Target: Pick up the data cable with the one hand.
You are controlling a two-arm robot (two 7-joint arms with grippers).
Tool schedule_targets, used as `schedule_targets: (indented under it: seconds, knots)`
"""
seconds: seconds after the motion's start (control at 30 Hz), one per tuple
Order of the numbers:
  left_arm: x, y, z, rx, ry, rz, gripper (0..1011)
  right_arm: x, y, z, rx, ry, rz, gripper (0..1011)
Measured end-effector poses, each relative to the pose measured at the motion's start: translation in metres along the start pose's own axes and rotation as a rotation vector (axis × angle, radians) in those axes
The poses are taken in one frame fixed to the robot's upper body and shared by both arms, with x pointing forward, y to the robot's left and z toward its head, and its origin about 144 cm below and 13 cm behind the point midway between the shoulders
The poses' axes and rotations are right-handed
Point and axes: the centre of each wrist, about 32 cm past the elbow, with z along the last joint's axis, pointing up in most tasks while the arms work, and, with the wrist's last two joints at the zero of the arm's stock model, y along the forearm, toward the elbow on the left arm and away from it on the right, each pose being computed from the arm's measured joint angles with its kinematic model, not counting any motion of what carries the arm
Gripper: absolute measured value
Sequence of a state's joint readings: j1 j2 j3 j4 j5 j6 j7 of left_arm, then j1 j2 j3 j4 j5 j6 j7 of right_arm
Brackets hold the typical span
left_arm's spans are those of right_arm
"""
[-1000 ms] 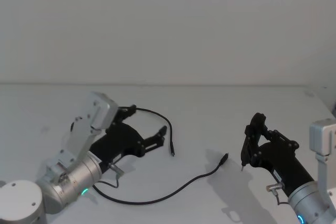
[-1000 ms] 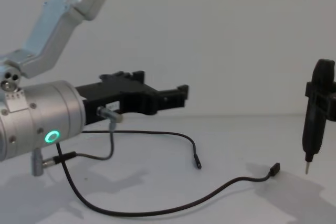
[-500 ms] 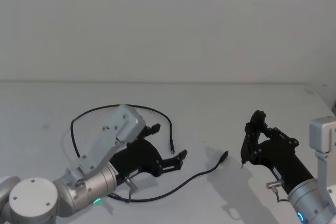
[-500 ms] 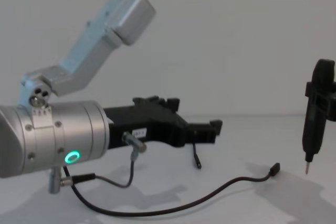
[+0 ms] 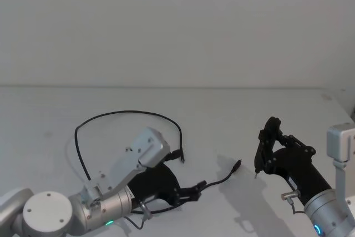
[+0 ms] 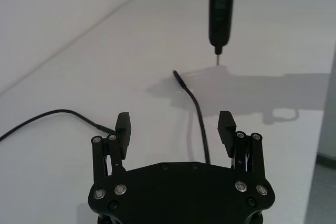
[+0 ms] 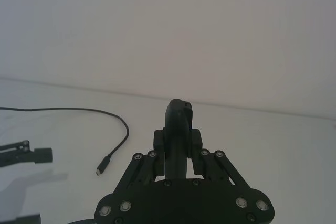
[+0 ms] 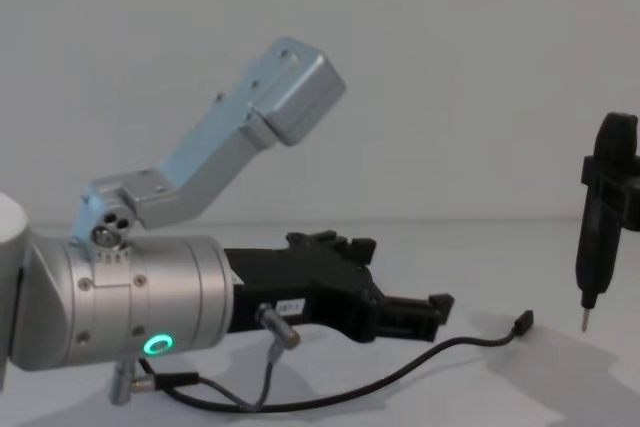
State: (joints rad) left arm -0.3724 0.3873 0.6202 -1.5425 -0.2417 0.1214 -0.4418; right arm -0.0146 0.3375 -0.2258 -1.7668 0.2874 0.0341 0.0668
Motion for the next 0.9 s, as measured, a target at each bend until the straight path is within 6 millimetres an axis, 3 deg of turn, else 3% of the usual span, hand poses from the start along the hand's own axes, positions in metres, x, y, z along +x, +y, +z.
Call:
schedule_targets:
  seconds: [0.73,0.9]
  knots:
    - [-0.009,-0.017,-0.006,0.055,-0.025,-0.065,1000,0.0,0.0,0.0,0.0,0.0,0.0,279]
    - [-0.011,-0.02,-0.008,0.068,-0.03,-0.068,906,0.0,0.0,0.0,0.0,0.0,0.0,279]
